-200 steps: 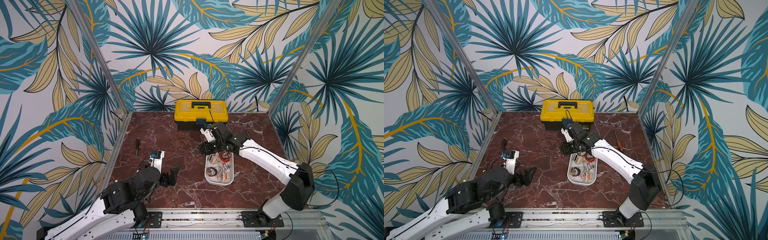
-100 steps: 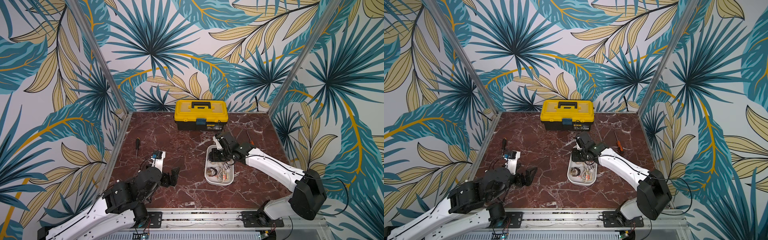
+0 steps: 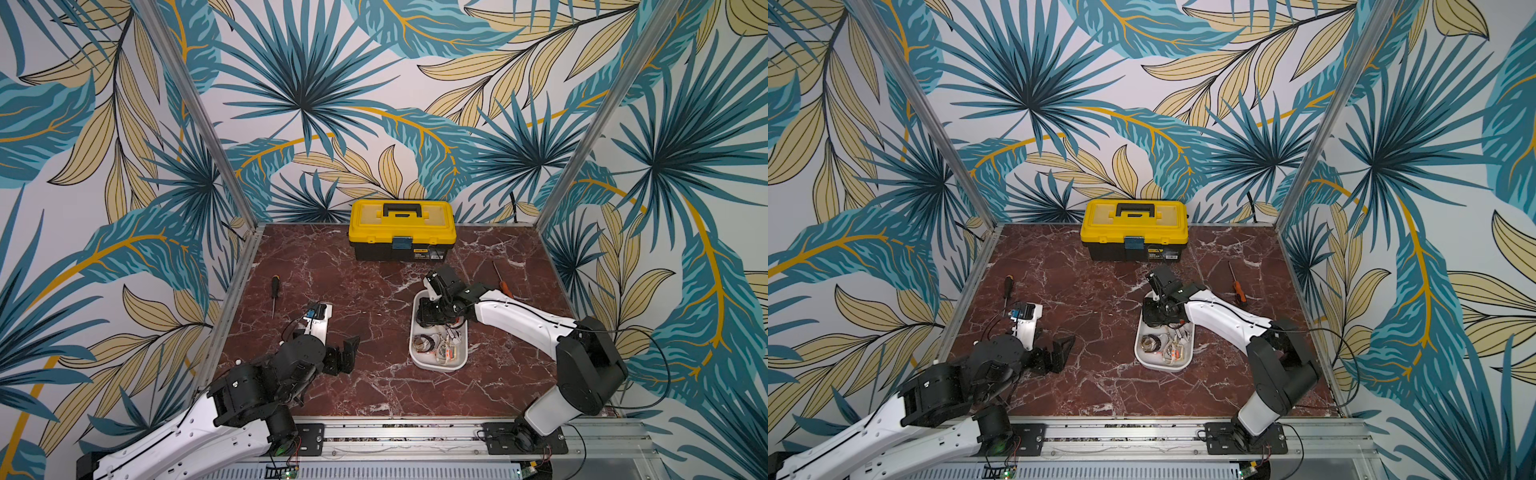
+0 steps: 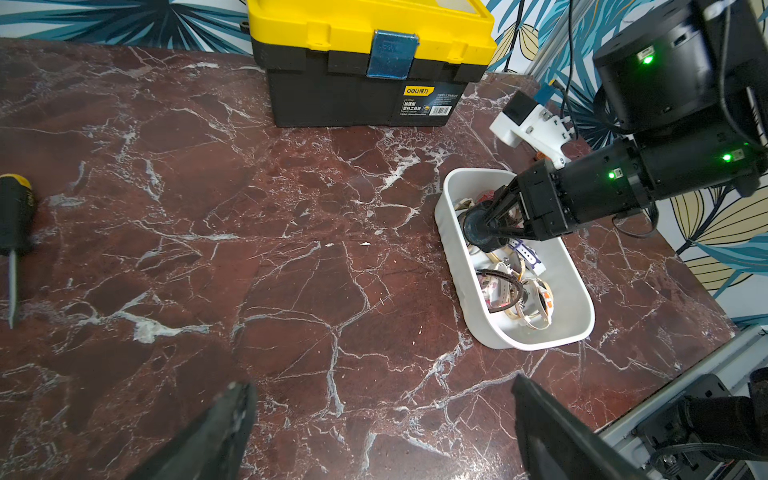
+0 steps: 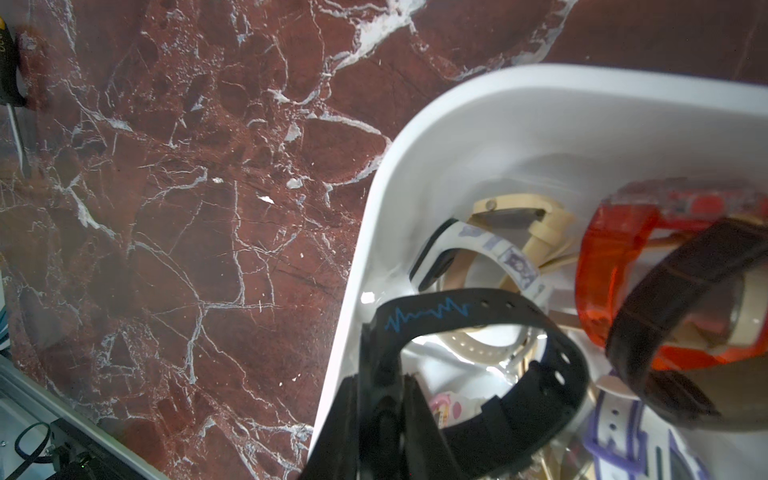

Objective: Put the watch into the storage box
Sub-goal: Place the watch in the storage box.

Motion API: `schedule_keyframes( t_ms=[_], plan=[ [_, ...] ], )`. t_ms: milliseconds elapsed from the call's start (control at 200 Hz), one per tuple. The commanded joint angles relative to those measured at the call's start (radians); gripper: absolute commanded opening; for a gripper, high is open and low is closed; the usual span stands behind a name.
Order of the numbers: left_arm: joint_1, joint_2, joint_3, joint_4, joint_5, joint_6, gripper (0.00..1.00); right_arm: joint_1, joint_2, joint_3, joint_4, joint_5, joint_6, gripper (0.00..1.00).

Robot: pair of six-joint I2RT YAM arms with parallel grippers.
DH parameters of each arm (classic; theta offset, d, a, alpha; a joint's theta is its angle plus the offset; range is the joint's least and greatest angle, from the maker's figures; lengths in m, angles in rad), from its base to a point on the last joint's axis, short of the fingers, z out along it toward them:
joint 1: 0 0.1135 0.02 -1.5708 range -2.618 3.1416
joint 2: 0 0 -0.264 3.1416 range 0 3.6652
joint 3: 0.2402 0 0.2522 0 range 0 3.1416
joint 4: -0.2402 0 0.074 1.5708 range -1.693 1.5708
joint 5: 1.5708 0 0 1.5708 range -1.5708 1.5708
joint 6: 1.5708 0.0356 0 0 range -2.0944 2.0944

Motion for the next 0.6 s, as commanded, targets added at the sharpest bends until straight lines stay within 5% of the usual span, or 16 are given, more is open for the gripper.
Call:
schedule_keyframes(
  t_ms=[0, 331, 596],
  plan=[
    [0.005, 0.001, -0.029, 0.018, -0.006, -0.003, 1.0, -0.001, 0.024, 0.002, 0.02, -0.014, 0.022, 0.13],
    [0.005, 0.001, -0.057, 0.033, -0.004, -0.008, 1.0, 0.006, 0.069, 0.006, 0.014, -0.019, 0.047, 0.13],
    [0.008, 0.003, -0.065, 0.029, 0.0, -0.012, 1.0, 0.008, 0.018, 0.002, -0.006, 0.006, 0.052, 0.38]
  ],
)
